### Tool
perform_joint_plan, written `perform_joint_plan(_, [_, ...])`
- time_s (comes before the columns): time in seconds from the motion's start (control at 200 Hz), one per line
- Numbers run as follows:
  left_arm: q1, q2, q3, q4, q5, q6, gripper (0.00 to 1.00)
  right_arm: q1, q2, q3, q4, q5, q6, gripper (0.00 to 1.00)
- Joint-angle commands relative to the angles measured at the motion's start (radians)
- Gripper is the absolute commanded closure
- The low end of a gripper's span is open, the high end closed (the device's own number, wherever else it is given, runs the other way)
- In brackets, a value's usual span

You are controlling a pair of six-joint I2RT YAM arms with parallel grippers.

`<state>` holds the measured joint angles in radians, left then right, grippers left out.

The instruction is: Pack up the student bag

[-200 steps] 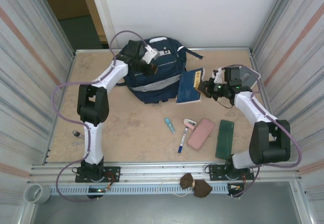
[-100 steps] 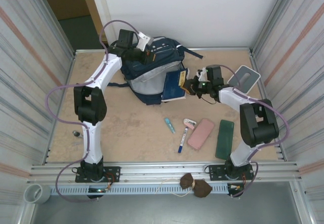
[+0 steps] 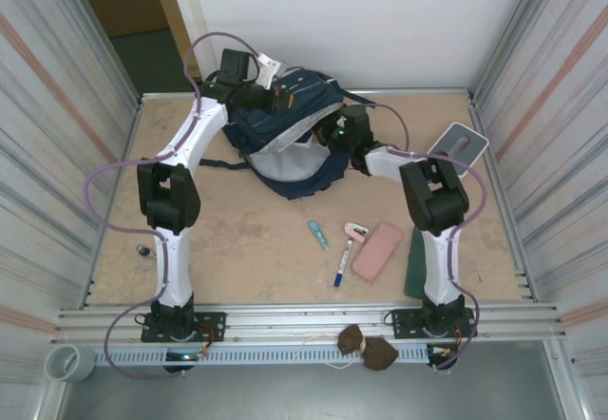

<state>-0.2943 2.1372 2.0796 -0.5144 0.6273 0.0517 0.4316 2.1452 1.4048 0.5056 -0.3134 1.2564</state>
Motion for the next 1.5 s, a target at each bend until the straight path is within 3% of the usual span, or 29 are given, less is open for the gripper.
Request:
perform_joint_plan(0.0, [0.004,-0.008,0.06,0.06,0.087,-0.041,1.0,0.035,0.118,0.138,0.11,0.176,0.057,0.89])
perform_joint_plan(0.145, [0.004,0.008,0.072,0.07,0.097,-0.066,1.0,0.055,0.239,0.287,0.103,0.247,0.061,0.64])
perform_joint_plan(0.255, [0.006,0.018,0.083,0.074,0.098,-0.076,1.0,0.038,0.186,0.219,0.084,0.229,0.017,0.51])
perform_joint_plan(0.566, [0.024,0.009,0.015,0.134,0.069,-0.133,1.0,-0.058,-0.212,-0.207,-0.004,0.123,-0.193,0.49])
perform_joint_plan(0.706, [0.013,-0.02,-0.099,0.183,-0.02,-0.163,1.0,-0.111,-0.401,-0.377,-0.037,0.049,-0.277,0.48])
perform_joint_plan(0.837, [-0.039,-0.036,-0.218,0.198,-0.142,-0.14,1.0,-0.146,-0.547,-0.445,-0.262,0.057,-0.418,0.46])
perform_joint_plan(0.892, [-0.056,-0.036,-0.25,0.196,-0.188,-0.13,0.86,-0.145,-0.584,-0.448,-0.367,0.074,-0.489,0.44])
perform_joint_plan(0.957, [-0.062,-0.092,-0.279,0.186,-0.222,-0.129,0.6,-0.137,-0.601,-0.439,-0.473,0.083,-0.539,0.44])
perform_joint_plan(1.042, [-0.056,-0.185,-0.388,0.215,-0.308,-0.148,0.46,-0.097,-0.604,-0.437,-0.528,0.09,-0.576,0.42])
perform_joint_plan(1.162, [0.013,-0.375,-0.687,0.382,-0.439,-0.312,0.32,0.005,-0.562,-0.413,-0.536,0.106,-0.6,0.41])
perform_joint_plan(1.257, [0.132,-0.438,-0.859,0.503,-0.402,-0.472,0.25,0.056,-0.486,-0.375,-0.504,0.082,-0.595,0.41])
perform_joint_plan(1.358, [0.222,-0.364,-0.82,0.426,-0.335,-0.507,0.23,0.075,-0.403,-0.332,-0.498,0.069,-0.59,0.44])
perform_joint_plan(1.493, [0.274,-0.244,-0.743,0.392,-0.286,-0.53,0.23,0.059,-0.316,-0.295,-0.55,0.114,-0.601,0.55])
